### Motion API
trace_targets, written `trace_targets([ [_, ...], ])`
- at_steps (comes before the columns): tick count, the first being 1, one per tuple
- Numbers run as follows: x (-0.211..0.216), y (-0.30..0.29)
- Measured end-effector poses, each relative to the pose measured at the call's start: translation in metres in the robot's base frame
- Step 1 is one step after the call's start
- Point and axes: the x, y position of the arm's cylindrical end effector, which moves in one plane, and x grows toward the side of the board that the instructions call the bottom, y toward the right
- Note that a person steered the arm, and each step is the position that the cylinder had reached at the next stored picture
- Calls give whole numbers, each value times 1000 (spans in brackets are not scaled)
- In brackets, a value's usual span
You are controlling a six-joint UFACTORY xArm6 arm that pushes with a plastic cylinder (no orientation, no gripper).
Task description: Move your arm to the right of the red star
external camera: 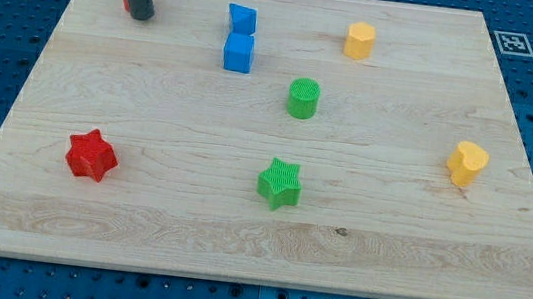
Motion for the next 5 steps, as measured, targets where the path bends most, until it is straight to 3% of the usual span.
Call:
trace_targets([
  [4, -11, -3],
  [5, 15, -3],
])
